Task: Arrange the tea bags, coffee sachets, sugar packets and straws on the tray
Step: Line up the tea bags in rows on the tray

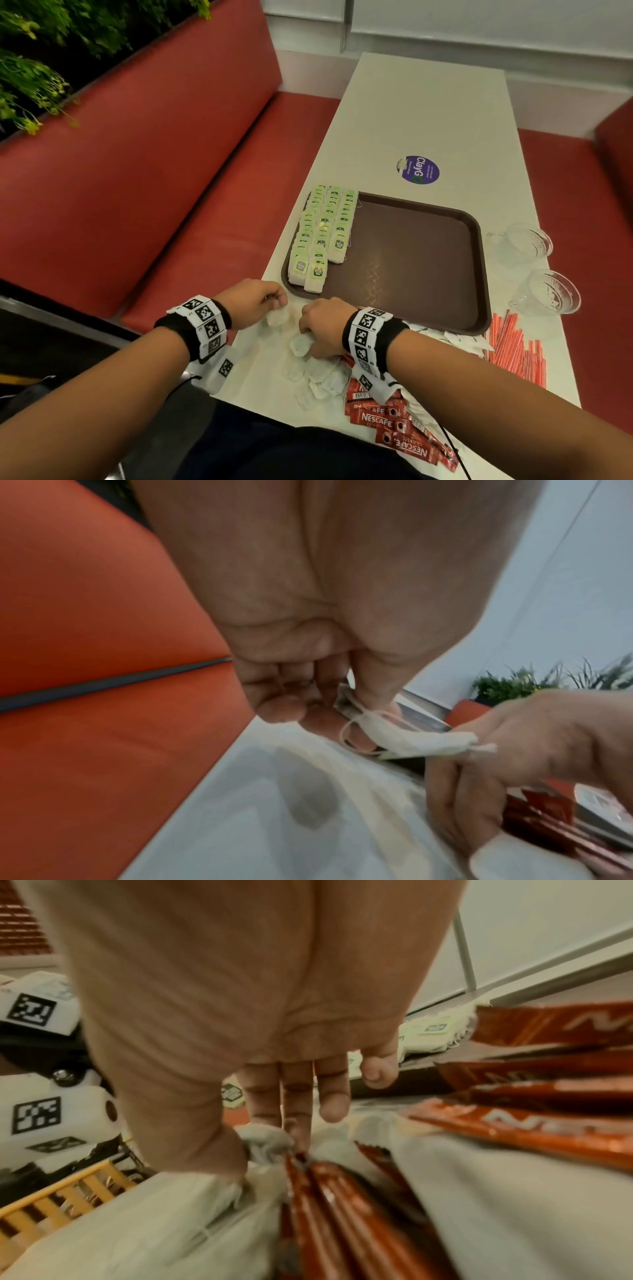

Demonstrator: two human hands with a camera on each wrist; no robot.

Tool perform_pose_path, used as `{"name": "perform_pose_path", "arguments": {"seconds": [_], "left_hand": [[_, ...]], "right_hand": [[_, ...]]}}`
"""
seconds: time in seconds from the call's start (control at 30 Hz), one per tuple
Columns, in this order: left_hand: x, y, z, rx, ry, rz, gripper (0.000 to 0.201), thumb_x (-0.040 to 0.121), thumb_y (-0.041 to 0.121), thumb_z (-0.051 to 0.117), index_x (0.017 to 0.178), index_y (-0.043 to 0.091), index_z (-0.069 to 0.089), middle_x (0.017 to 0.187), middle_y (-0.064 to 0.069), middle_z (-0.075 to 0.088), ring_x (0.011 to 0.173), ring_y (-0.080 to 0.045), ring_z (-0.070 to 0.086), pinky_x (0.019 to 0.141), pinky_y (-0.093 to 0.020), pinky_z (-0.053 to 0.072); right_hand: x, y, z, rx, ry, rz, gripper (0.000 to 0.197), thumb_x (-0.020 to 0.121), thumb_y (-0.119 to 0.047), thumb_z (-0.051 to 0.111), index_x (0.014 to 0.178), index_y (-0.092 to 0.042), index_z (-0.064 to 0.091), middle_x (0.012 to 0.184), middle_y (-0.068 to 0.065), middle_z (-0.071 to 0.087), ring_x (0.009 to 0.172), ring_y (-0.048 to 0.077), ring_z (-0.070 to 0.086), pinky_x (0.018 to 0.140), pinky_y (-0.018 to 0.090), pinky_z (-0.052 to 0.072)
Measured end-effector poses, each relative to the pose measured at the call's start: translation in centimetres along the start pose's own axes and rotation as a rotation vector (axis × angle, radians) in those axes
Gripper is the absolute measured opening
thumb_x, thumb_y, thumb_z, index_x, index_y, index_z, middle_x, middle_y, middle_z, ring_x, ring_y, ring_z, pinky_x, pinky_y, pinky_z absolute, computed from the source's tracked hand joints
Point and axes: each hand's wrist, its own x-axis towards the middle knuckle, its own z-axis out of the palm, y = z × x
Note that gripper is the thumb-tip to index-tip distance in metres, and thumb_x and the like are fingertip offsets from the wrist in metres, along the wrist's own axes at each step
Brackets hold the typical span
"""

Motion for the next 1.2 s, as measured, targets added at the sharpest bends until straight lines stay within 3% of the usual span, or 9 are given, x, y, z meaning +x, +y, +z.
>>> {"name": "perform_pose_path", "arguments": {"seconds": [0.07,0.2,0.37,0.43,0.57,0.7,0.93,1.1,1.2], "left_hand": [[-0.2,0.3,-0.4,-0.061,-0.007,0.000,0.014,0.089,0.031,0.070,0.095,0.039,0.060,0.092,0.010,0.067,0.084,-0.009,0.062,0.079,-0.028,0.050],[0.0,1.7,-0.9,-0.072,-0.051,-0.025,0.063,0.059,0.044,0.092,0.107,0.034,0.053,0.095,0.000,0.067,0.079,-0.018,0.062,0.072,-0.033,0.052],[2.2,3.5,-0.7,0.028,0.056,0.062,0.023,0.090,0.036,0.070,0.103,0.025,0.054,0.094,0.009,0.061,0.085,-0.017,0.057,0.066,-0.018,0.043],[3.2,4.2,-0.7,0.055,0.059,0.090,0.024,0.096,0.038,0.061,0.109,0.018,0.060,0.100,0.005,0.065,0.090,-0.017,0.059,0.073,-0.023,0.047],[4.9,5.5,-0.5,-0.017,0.161,0.204,0.025,0.087,0.035,0.074,0.107,0.020,0.070,0.111,0.006,0.061,0.103,-0.012,0.056,0.090,-0.030,0.048],[6.2,7.4,-0.6,-0.129,0.294,0.294,0.013,0.081,0.030,0.081,0.092,0.027,0.075,0.089,0.009,0.064,0.084,-0.005,0.057,0.077,-0.023,0.044],[8.5,9.3,-1.2,-0.284,0.297,0.215,0.013,0.080,0.027,0.082,0.092,0.024,0.076,0.072,0.017,0.067,0.069,0.004,0.058,0.069,-0.017,0.045],[10.7,8.5,-1.3,-0.164,0.309,0.124,0.013,0.091,0.030,0.071,0.100,0.022,0.074,0.079,0.009,0.069,0.078,-0.010,0.063,0.076,-0.029,0.049],[12.1,8.3,-1.2,0.009,0.241,0.070,0.023,0.093,0.031,0.068,0.110,0.017,0.073,0.085,0.004,0.068,0.080,-0.013,0.061,0.074,-0.024,0.042]], "right_hand": [[0.0,0.4,-0.2,0.088,0.033,0.030,0.030,0.088,-0.035,0.060,0.110,-0.017,0.067,0.107,0.006,0.065,0.101,0.028,0.061,0.084,0.039,0.051],[-0.6,1.7,-1.0,0.286,0.112,0.104,0.021,0.095,-0.020,0.050,0.109,-0.016,0.065,0.103,0.009,0.066,0.094,0.030,0.060,0.075,0.031,0.043],[-1.7,3.9,-1.8,0.492,0.247,0.195,0.013,0.094,-0.012,0.047,0.097,-0.022,0.054,0.096,0.007,0.059,0.084,0.028,0.057,0.069,0.030,0.041],[-2.1,4.8,-2.0,0.589,0.310,0.208,0.016,0.094,-0.011,0.045,0.098,-0.018,0.059,0.100,0.009,0.065,0.088,0.029,0.060,0.075,0.034,0.049],[-3.1,6.1,-2.0,0.675,0.437,0.225,0.026,0.093,-0.015,0.050,0.115,-0.016,0.064,0.099,0.006,0.068,0.084,0.023,0.063,0.076,0.033,0.052],[-3.5,6.9,-1.6,0.710,0.566,0.179,0.021,0.088,-0.025,0.066,0.107,-0.017,0.064,0.084,-0.004,0.062,0.072,0.011,0.057,0.068,0.027,0.047],[-2.9,8.8,-1.1,0.668,0.686,0.221,0.017,0.093,-0.032,0.062,0.093,-0.015,0.064,0.089,0.003,0.062,0.083,0.021,0.059,0.077,0.039,0.050],[-2.9,9.8,-0.8,0.746,0.630,0.364,0.022,0.097,-0.031,0.057,0.116,-0.021,0.057,0.104,0.002,0.066,0.093,0.021,0.062,0.083,0.036,0.050],[-3.0,10.1,-0.9,0.852,0.619,0.419,0.018,0.097,-0.018,0.051,0.114,-0.017,0.045,0.094,0.004,0.063,0.077,0.020,0.059,0.069,0.034,0.046]]}}
